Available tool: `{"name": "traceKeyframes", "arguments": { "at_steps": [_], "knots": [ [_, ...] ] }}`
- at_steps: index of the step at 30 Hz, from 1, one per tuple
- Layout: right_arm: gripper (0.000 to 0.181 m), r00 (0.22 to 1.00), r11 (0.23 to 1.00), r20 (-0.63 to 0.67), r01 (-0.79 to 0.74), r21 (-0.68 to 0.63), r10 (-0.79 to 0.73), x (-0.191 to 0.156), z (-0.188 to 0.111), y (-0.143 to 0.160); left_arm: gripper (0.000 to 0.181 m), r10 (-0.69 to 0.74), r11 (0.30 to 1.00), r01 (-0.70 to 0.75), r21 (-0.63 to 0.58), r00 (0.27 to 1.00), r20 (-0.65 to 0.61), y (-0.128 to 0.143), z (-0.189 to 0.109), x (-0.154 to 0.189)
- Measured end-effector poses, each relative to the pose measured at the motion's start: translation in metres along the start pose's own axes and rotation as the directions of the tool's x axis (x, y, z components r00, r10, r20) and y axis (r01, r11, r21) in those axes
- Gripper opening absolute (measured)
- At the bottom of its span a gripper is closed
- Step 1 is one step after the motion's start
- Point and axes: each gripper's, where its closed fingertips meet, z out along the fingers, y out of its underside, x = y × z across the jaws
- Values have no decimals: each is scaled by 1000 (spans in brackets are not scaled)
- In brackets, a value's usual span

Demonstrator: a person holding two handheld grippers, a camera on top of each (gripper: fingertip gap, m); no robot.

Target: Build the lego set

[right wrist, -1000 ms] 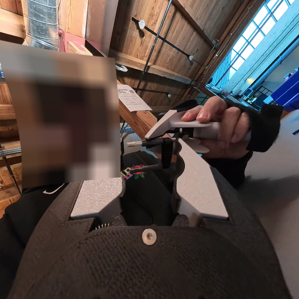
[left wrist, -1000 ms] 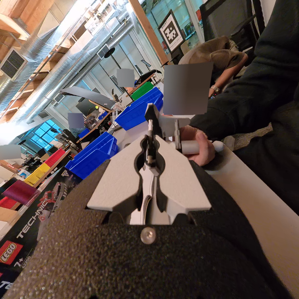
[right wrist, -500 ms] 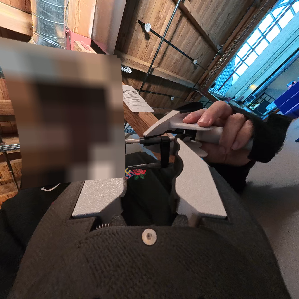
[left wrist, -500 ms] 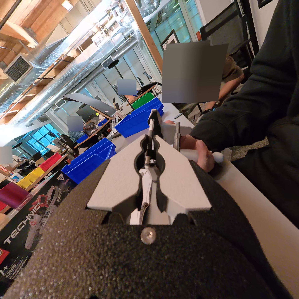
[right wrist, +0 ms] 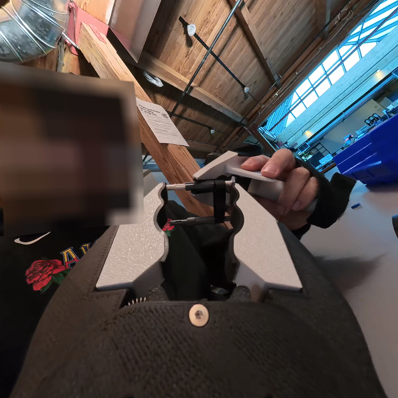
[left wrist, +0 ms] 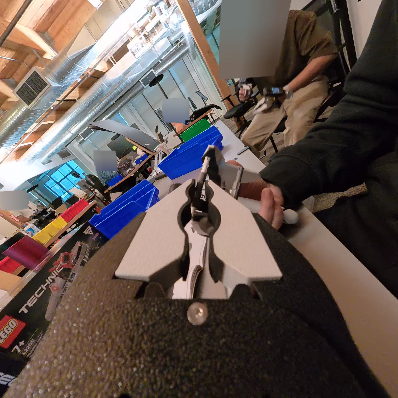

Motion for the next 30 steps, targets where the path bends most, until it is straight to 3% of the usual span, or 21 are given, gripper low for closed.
{"name": "traceKeyframes", "arguments": {
  "at_steps": [19,30],
  "knots": [
    [57,999,998,-26,29,61,-27,3,-5,-9,5,-37,999,37,-38,999,2,5,2,-1],
    [56,994,998,-94,53,28,-50,15,2,-4,7,-60,998,59,-23,997,-38,8,-12,-2]
  ]
}}
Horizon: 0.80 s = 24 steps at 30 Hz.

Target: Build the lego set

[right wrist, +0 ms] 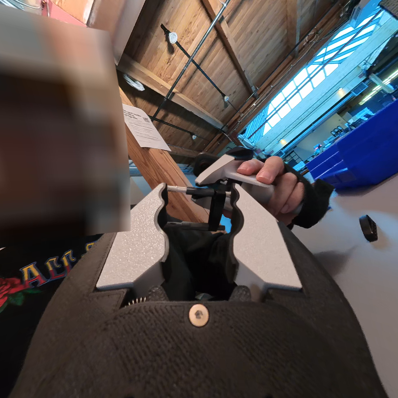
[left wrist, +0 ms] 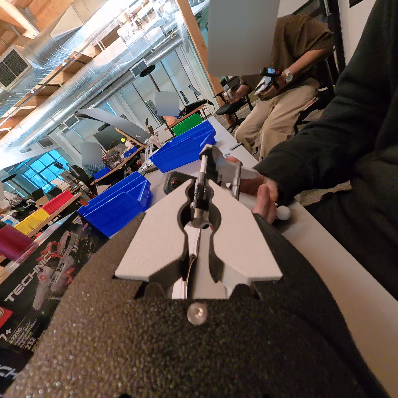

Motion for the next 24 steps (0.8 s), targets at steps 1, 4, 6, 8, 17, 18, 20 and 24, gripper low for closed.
{"name": "traceKeyframes", "arguments": {
  "at_steps": [1,4,6,8,17,18,20,24],
  "knots": [
    [56,1000,1000,-20,2,9,-2,3,0,-1,7,-5,1000,5,-5,1000,5,2,-1,-1],
    [56,999,999,-29,-25,25,26,6,-1,-3,5,-24,1000,24,-14,1000,10,7,-3,-3],
    [56,998,998,-29,-47,29,48,6,-1,-3,5,-51,999,51,-3,999,1,9,-4,-3],
    [56,999,999,-29,-38,31,39,6,-1,-2,5,-78,997,78,19,997,-6,8,-4,-2],
    [56,997,995,37,-77,63,75,-1,-5,-6,11,-176,978,174,116,984,4,7,0,-3],
    [56,995,993,49,-91,74,87,-1,-6,-7,11,-178,977,176,118,984,8,8,0,-3],
    [56,994,993,60,-95,68,91,-3,-6,-7,15,-193,973,191,126,981,5,9,2,-2],
    [56,994,994,74,-87,65,82,-6,-6,-6,25,-258,950,255,179,966,-10,6,0,-5]
  ]
}}
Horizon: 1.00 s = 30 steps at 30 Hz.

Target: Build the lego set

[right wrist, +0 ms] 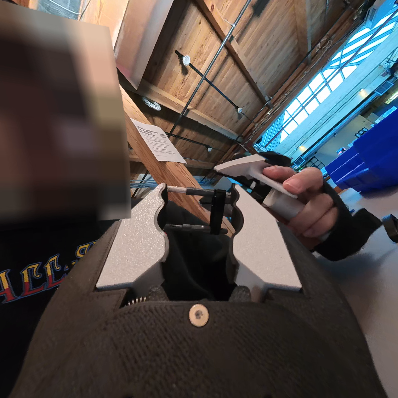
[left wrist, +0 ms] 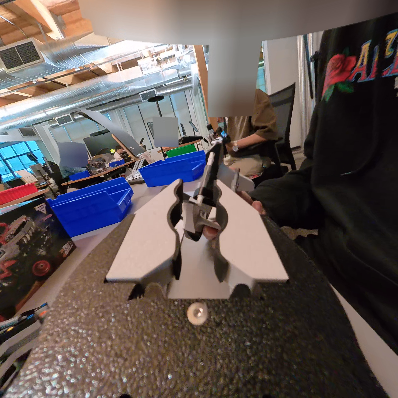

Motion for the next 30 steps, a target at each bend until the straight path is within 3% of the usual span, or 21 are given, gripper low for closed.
{"name": "traceKeyframes", "arguments": {
  "at_steps": [9,16,20,27,30],
  "knots": [
    [56,975,976,-64,209,-66,-213,-2,2,5,30,-73,997,73,40,997,-1,-1,-4,-5],
    [56,872,877,-118,459,-143,-476,-4,3,10,31,-88,995,89,33,996,-21,1,-4,-2],
    [56,873,876,-103,462,-138,-476,-8,3,13,30,-98,995,100,25,994,-49,2,-2,3],
    [56,785,785,-74,600,-152,-615,-18,6,20,31,-147,988,151,25,981,-124,1,0,13],
    [56,788,788,-74,597,-148,-611,-18,6,20,31,-149,988,153,17,981,-121,3,1,13]
  ]
}}
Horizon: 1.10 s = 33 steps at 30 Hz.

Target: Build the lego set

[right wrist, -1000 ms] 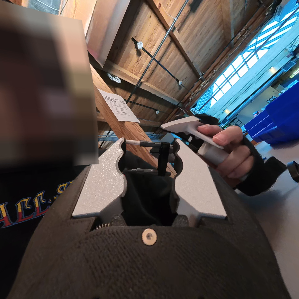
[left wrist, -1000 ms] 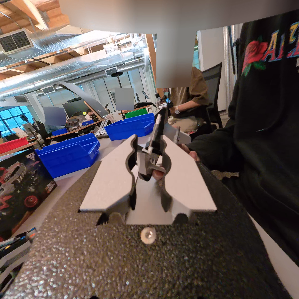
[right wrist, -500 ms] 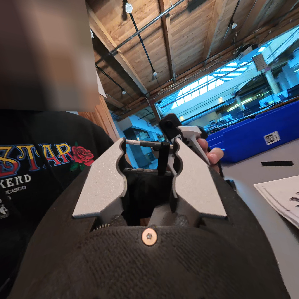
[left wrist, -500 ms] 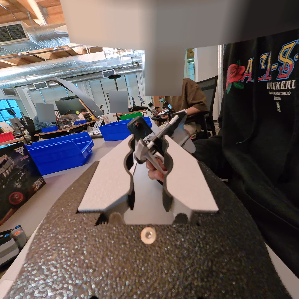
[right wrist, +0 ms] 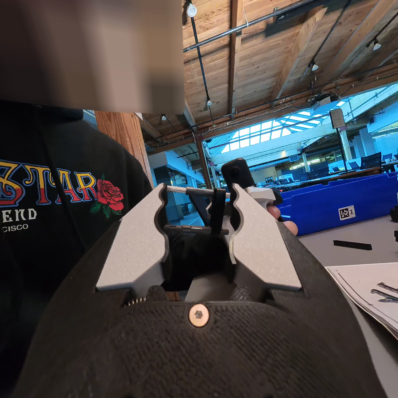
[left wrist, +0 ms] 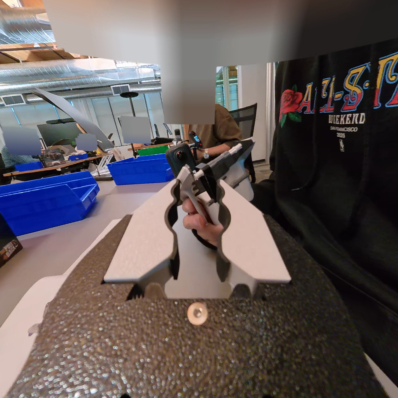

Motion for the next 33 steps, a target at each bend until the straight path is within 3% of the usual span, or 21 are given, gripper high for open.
{"name": "traceKeyframes", "arguments": {
  "at_steps": [10,33],
  "knots": [
    [51,1000,1000,-13,7,10,-7,2,-1,-1,28,9,997,-11,-77,1000,-26,13,5,5],
    [51,1000,999,-22,-13,30,13,5,-3,-5,24,-3,998,2,-68,1000,-8,11,4,1]
  ]
}}
